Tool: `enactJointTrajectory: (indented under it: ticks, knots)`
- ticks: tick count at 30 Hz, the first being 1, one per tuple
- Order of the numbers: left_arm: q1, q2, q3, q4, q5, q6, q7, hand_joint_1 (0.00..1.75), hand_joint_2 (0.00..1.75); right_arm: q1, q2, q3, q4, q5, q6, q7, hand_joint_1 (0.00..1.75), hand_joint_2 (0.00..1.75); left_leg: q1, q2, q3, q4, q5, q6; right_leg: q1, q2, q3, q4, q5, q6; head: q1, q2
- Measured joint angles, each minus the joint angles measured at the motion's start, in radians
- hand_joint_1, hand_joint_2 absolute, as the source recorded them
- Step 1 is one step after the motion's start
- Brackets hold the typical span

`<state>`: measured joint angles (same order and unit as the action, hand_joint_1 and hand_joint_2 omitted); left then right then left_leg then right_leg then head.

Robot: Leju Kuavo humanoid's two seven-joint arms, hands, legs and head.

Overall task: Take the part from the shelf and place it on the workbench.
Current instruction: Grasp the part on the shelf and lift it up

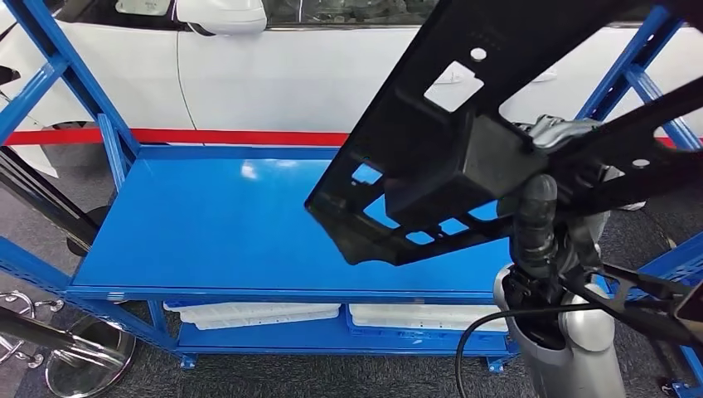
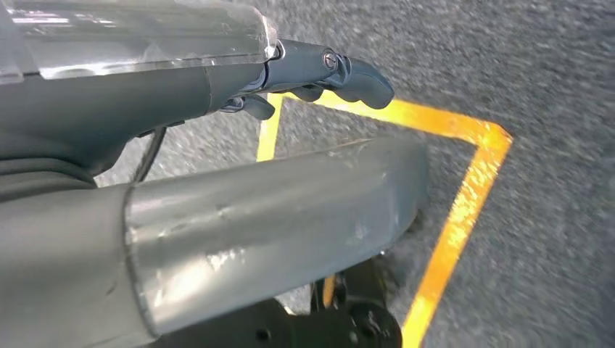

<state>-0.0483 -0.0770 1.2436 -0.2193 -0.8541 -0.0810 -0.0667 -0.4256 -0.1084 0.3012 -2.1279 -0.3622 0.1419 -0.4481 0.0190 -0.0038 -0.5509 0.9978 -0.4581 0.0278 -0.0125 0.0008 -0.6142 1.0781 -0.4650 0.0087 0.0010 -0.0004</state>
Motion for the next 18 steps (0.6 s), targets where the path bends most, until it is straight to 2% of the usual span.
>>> enactJointTrajectory:
  ticks: [1, 2, 5, 6, 7, 9, 10, 11, 12, 13, 15, 16, 17, 18]
  knots:
    - [-0.001, -0.001, 0.003, 0.0, 0.002, -0.001, -0.005, 0.0, 0.0, 0.001, 0.0, 0.007, -0.01, -0.01, 0.008, 0.004, 1.75, 1.75, -0.002, -0.001, -0.002, 0.001, 0.0, -0.005, 0.002, 0.0, 0.019, -0.042, 0.014, -0.003, 0.0, 0.0]
    - [-0.002, -0.002, 0.006, 0.0, 0.004, -0.001, -0.008, 0.0, 0.0, 0.003, 0.001, 0.013, -0.018, -0.015, 0.011, 0.005, 1.75, 1.75, -0.003, -0.001, -0.004, 0.001, 0.001, -0.012, 0.004, 0.001, 0.024, -0.059, 0.016, -0.005, 0.0, 0.0]
    - [-0.004, -0.005, 0.014, 0.0, 0.006, 0.0, -0.019, 0.0, 0.0, 0.01, 0.001, 0.022, -0.032, -0.031, 0.029, 0.003, 1.75, 1.75, -0.003, -0.002, -0.01, 0.005, -0.005, -0.03, 0.003, 0.001, 0.02, -0.064, 0.024, -0.02, 0.0, 0.0]
    - [-0.004, -0.006, 0.016, 0.0, 0.008, 0.001, -0.026, 0.0, 0.0, 0.015, 0.001, 0.024, -0.034, -0.039, 0.041, -0.003, 1.75, 1.75, -0.002, -0.002, -0.018, 0.026, -0.024, -0.034, 0.001, 0.0, 0.019, -0.068, 0.029, -0.028, 0.0, 0.0]
    - [-0.005, -0.007, 0.017, 0.0, 0.008, 0.002, -0.033, 0.0, 0.0, 0.024, 0.001, 0.027, -0.035, -0.046, 0.055, -0.014, 1.75, 1.75, -0.001, -0.001, -0.034, 0.066, -0.055, -0.038, -0.001, -0.002, 0.016, -0.071, 0.033, -0.034, 0.0, 0.0]
    - [-0.006, -0.007, 0.019, 0.0, 0.007, 0.007, -0.044, 0.0, 0.0, 0.055, 0.0, 0.03, -0.036, -0.044, 0.079, -0.044, 1.75, 1.75, 0.0, 0.0, -0.083, 0.195, -0.133, -0.043, 0.001, -0.006, 0.008, -0.071, 0.039, -0.042, 0.0, 0.0]
    - [-0.006, -0.007, 0.019, 0.0, 0.005, 0.008, -0.047, 0.0, 0.0, 0.077, 0.0, 0.03, -0.036, -0.035, 0.087, -0.062, 1.75, 1.75, 0.0, 0.0, -0.103, 0.253, -0.159, -0.045, 0.002, -0.007, 0.002, -0.07, 0.043, -0.043, 0.0, 0.0]
    - [-0.005, -0.007, 0.02, 0.0, 0.003, 0.01, -0.049, 0.0, 0.0, 0.099, -0.001, 0.031, -0.036, -0.023, 0.095, -0.08, 1.75, 1.75, 0.0, 0.0, -0.108, 0.281, -0.168, -0.045, 0.003, -0.008, -0.004, -0.069, 0.046, -0.043, 0.0, 0.0]
    - [-0.005, -0.007, 0.02, 0.0, 0.001, 0.011, -0.049, 0.0, 0.0, 0.12, -0.002, 0.032, -0.035, -0.008, 0.103, -0.097, 1.75, 1.75, 0.0, 0.0, -0.094, 0.269, -0.157, -0.044, 0.004, -0.009, -0.009, -0.068, 0.05, -0.042, 0.0, 0.0]
    - [-0.004, -0.007, 0.02, 0.0, 0.0, 0.011, -0.049, 0.0, 0.0, 0.139, -0.004, 0.032, -0.035, 0.007, 0.11, -0.111, 1.75, 1.75, 0.0, 0.0, -0.059, 0.217, -0.132, -0.041, 0.005, -0.008, -0.014, -0.067, 0.055, -0.041, 0.0, 0.0]
    - [-0.007, -0.004, 0.021, 0.0, -0.005, 0.013, -0.049, 0.0, 0.0, 0.171, -0.011, 0.033, -0.035, 0.045, 0.124, -0.137, 1.75, 1.75, -0.004, 0.0, 0.031, 0.066, -0.079, -0.03, 0.006, -0.008, -0.02, -0.066, 0.064, -0.035, 0.0, 0.0]
    - [-0.01, -0.002, 0.021, 0.0, -0.007, 0.014, -0.048, 0.0, 0.0, 0.185, -0.015, 0.034, -0.035, 0.067, 0.128, -0.152, 1.75, 1.75, -0.006, 0.0, 0.06, 0.012, -0.064, -0.025, 0.007, -0.008, -0.021, -0.067, 0.069, -0.03, 0.0, 0.0]
    - [-0.011, 0.001, 0.021, 0.0, -0.01, 0.016, -0.048, 0.0, 0.0, 0.199, -0.019, 0.035, -0.035, 0.09, 0.129, -0.168, 1.75, 1.75, -0.01, 0.0, 0.074, -0.017, -0.057, -0.021, 0.006, -0.008, -0.022, -0.068, 0.074, -0.024, 0.0, 0.0]
    - [-0.011, 0.004, 0.021, 0.0, -0.013, 0.017, -0.048, 0.0, 0.0, 0.212, -0.022, 0.036, -0.035, 0.111, 0.128, -0.183, 1.75, 1.75, -0.013, 0.0, 0.074, -0.025, -0.055, -0.018, 0.006, -0.009, -0.022, -0.071, 0.08, -0.017, 0.0, 0.0]
